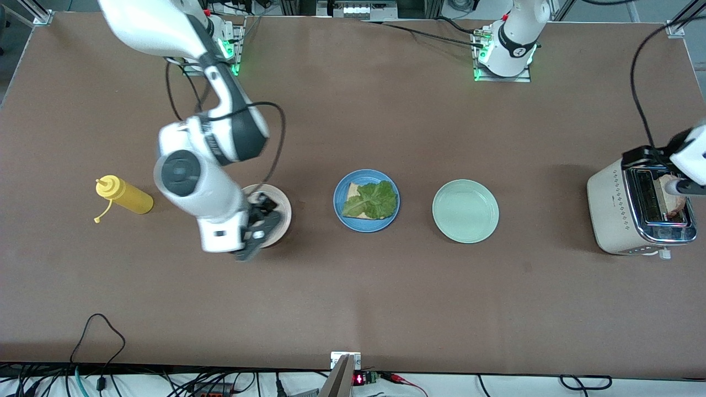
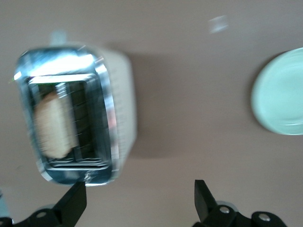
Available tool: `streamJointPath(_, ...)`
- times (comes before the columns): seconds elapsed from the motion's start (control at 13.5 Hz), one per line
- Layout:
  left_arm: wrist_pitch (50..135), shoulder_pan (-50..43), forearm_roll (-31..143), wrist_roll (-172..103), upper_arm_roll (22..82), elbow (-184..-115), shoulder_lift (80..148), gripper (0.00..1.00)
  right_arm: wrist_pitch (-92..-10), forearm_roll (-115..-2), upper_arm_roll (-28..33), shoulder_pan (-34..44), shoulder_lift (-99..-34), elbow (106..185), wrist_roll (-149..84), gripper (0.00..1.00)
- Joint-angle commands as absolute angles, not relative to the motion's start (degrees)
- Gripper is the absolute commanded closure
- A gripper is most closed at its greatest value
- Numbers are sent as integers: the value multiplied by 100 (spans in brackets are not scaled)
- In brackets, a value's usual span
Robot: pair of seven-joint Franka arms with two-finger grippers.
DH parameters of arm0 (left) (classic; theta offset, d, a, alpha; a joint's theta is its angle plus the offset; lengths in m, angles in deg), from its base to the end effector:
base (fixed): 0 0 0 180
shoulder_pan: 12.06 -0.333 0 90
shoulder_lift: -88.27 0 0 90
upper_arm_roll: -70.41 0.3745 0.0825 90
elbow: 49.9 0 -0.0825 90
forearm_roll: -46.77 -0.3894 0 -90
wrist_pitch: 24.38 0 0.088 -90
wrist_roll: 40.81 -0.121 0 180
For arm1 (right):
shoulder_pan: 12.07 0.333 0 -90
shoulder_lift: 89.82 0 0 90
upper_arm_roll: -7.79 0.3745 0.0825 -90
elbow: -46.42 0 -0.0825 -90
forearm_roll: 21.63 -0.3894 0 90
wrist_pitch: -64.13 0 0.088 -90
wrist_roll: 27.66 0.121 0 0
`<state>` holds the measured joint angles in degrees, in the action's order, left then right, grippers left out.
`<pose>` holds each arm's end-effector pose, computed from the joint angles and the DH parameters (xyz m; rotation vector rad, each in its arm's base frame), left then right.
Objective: Make sandwich in blue plate with both arms
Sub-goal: 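Grasp the yellow bottle with the right gripper while the left gripper takes bread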
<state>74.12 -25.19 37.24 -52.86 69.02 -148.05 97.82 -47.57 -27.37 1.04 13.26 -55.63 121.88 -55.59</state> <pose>0.5910 0.1418 0.5167 -3.0058 0.0651 0.2857 0.7155 0.2719 0.4275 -2.8713 -1.2107 -0.0654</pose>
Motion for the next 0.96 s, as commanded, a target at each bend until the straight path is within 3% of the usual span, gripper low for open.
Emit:
streamJointPath(0.0, 7798, -2805, 3132, -5872, 6865, -14676, 10223, 0, -4504, -2725, -222, 1107, -6711, 13366, -5323, 0)
streamJointPath(0.3, 8845, -3279, 3112, -6795, 6865, -14676, 10672, 0, -4495, -2708, -259, 220, -7898, 14703, -5306, 0)
streamJointPath(0.45, 8891, -3368, 3130, -6893, 6857, -14684, 10795, 0, -4477, -2690, -259, -185, -8277, 15117, -5419, 0)
streamJointPath(0.52, 8882, -3377, 3165, -6885, 6865, -14693, 10822, 5, -4408, -2690, -259, -396, -8340, 15162, -5725, 0)
streamJointPath(0.59, 8882, -3395, 3139, -6902, 6865, -14685, 10822, 18, -4346, -2707, -259, -702, -8340, 15154, -6354, 0)
streamJointPath(0.67, 8864, -3403, 3113, -7016, 6865, -14684, 10840, 41, -4337, -2707, -259, -932, -8314, 15128, -6917, 0)
streamJointPath(0.82, 8855, -3543, 3130, -7306, 6865, -14684, 10857, 68, -4293, -2751, -259, -1319, -8305, 15128, -8069, 0)
streamJointPath(0.89, 8847, -3588, 3130, -7342, 6857, -14684, 10910, 75, -4249, -2804, -259, -1495, -8296, 15136, -8553, 0)
